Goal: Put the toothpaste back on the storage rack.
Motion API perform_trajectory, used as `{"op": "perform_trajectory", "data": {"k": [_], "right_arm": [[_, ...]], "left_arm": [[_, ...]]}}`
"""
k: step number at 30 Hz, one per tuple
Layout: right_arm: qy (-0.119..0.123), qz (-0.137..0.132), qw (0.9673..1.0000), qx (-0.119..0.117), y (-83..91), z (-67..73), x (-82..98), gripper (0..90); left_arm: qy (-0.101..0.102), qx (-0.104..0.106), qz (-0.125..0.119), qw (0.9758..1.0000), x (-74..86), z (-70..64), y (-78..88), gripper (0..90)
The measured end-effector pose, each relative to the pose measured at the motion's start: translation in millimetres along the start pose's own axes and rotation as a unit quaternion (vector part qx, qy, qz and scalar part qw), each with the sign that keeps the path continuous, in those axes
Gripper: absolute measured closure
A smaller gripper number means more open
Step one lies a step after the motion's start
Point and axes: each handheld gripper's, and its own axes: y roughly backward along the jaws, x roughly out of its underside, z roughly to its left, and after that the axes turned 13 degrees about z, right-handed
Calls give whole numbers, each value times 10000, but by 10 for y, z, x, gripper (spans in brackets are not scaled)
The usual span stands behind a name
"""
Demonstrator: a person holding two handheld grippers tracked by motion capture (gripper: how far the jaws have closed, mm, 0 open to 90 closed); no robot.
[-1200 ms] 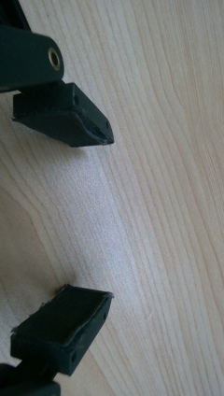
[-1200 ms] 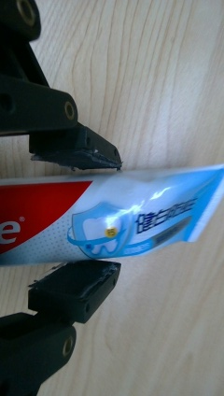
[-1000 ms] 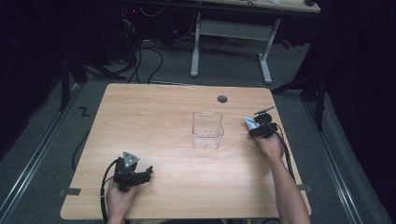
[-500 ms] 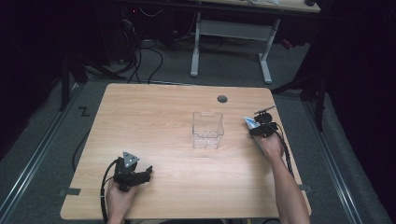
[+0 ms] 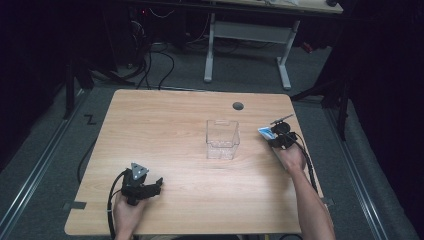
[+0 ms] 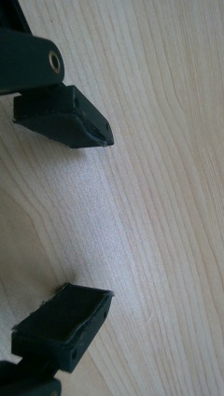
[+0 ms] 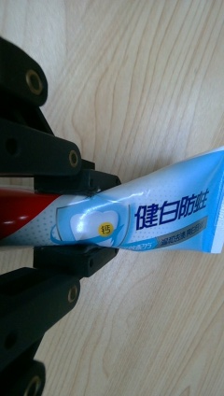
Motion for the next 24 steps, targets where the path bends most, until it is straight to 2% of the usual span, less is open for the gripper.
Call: {"op": "perform_trajectory", "data": {"k": [1, 7, 9, 13, 18, 20, 24], "right_arm": [[-10, -114, 9999, -96, 53, 9, 29, 703], [18, -309, 9992, -264, 183, 16, 104, 703], [-9, -412, 9984, -387, 231, 10, 130, 703], [98, -560, 9973, -469, 332, 37, 181, 703], [206, -746, 9951, -617, 417, 75, 239, 702], [232, -885, 9928, -777, 448, 95, 276, 701], [267, -985, 9903, -945, 472, 132, 324, 700]], "left_arm": [[-1, -1, 1, 10000, -1, 1, 0, 217], [-6, 5, 2, 10000, -1, 2, -1, 216], [-9, 8, 2, 10000, -1, 3, -1, 216], [-13, 11, 3, 10000, -2, 4, -1, 216], [-16, 4, 4, 10000, -2, 3, -2, 218], [-16, 3, 2, 10000, -2, 3, -2, 218], [-16, 2, 2, 10000, -2, 2, -2, 219]]}}
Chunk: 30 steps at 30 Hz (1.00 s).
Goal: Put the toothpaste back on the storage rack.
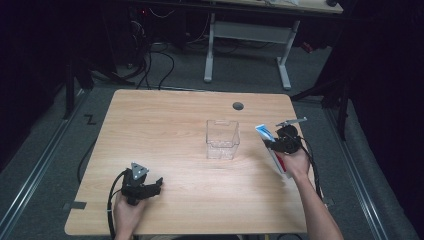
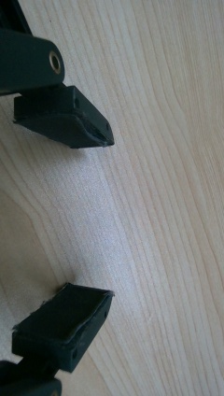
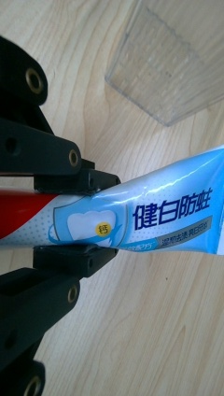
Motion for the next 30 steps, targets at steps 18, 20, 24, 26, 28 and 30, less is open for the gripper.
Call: {"op": "perform_trajectory", "data": {"k": [18, 20, 24, 26, 28, 30], "right_arm": [[483, -595, 9970, -52, 266, 316, 121, 699], [521, -611, 9968, -38, 277, 339, 128, 699], [621, -711, 9954, -149, 315, 432, 148, 698], [693, -765, 9945, -190, 332, 465, 152, 698], [753, -821, 9935, -235, 354, 508, 156, 697], [823, -860, 9925, -266, 371, 548, 157, 697]], "left_arm": [[1, -1, -1, 10000, 0, -1, 0, 219], [2, -2, -1, 10000, 0, -1, 0, 219], [3, -2, -1, 10000, 0, -1, 0, 219], [4, -3, 0, 10000, 0, -1, 0, 219], [4, -3, 0, 10000, 0, -1, 0, 219], [5, -4, 0, 10000, 0, -1, 0, 219]]}}
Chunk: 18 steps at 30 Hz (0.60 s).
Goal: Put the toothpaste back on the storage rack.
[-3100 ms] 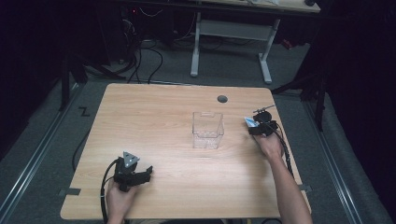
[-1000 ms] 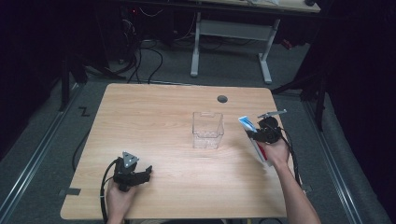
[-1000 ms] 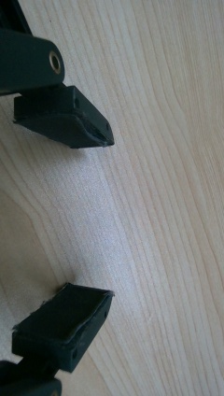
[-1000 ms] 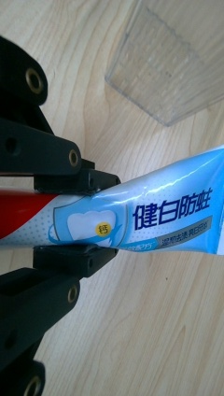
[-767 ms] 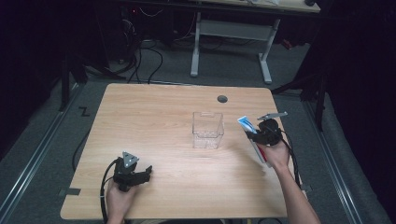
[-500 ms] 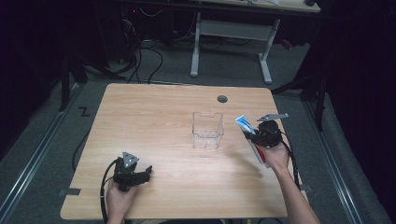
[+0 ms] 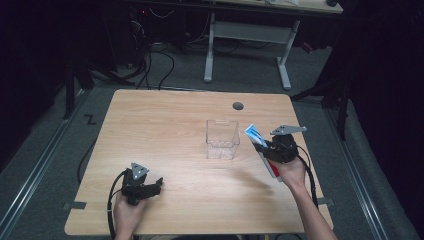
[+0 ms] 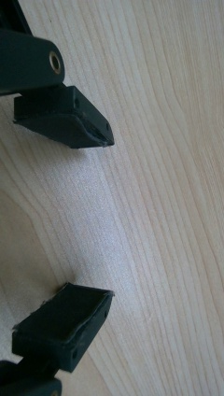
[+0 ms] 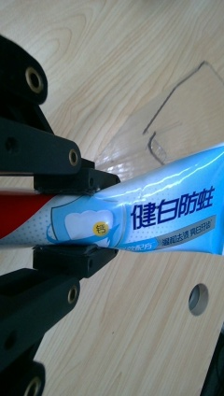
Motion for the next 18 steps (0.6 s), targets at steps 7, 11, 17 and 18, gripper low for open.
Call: {"op": "perform_trajectory", "data": {"k": [7, 11, 17, 18], "right_arm": [[73, -198, 9994, -268, 35, 82, -24, 696], [142, -252, 9990, -332, 53, 128, -44, 695], [180, -404, 9978, -490, 86, 186, -71, 695], [178, -459, 9973, -541, 103, 200, -88, 694]], "left_arm": [[-4, -1, -1, 10000, 0, 0, 0, 219], [-2, -1, 0, 10000, 0, 0, 0, 219], [-2, -2, -1, 10000, 0, 0, 0, 219], [-2, -2, -1, 10000, 0, 0, 0, 219]]}}
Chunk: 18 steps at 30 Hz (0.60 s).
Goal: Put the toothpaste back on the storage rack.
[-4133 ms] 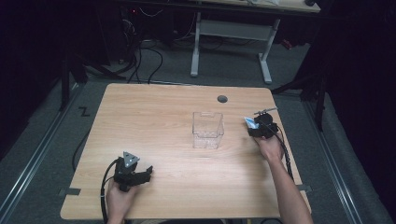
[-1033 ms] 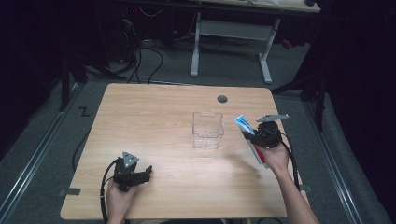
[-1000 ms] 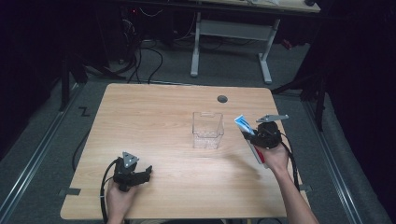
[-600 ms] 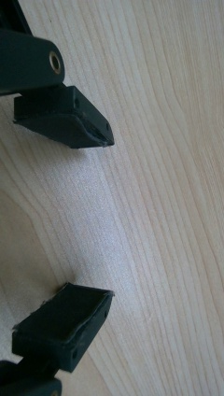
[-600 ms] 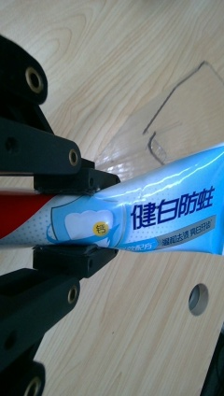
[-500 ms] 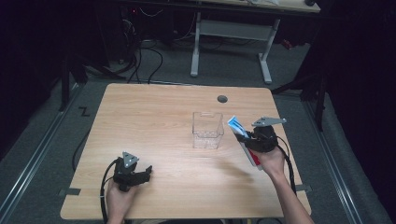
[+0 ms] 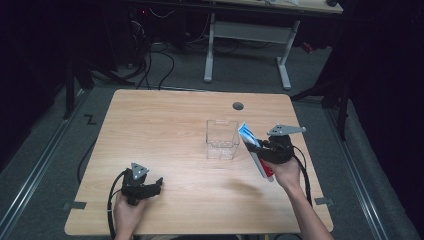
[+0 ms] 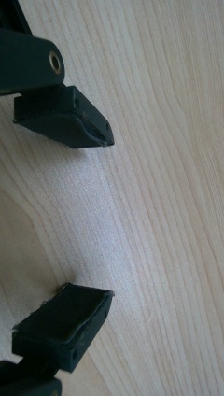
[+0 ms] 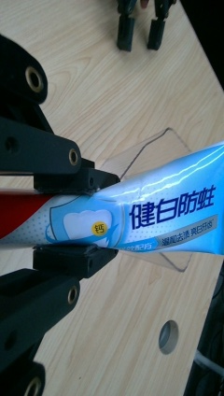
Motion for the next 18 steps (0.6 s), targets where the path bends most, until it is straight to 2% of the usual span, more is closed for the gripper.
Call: {"op": "perform_trajectory", "data": {"k": [11, 18], "right_arm": [[157, -133, 9997, -91, 43, 118, -140, 695], [345, -180, 9991, -155, -13, 199, -265, 695]], "left_arm": [[6, -1, 1, 10000, 0, -1, 0, 219], [-17, 23, 3, 10000, -8, -4, -5, 219]]}}
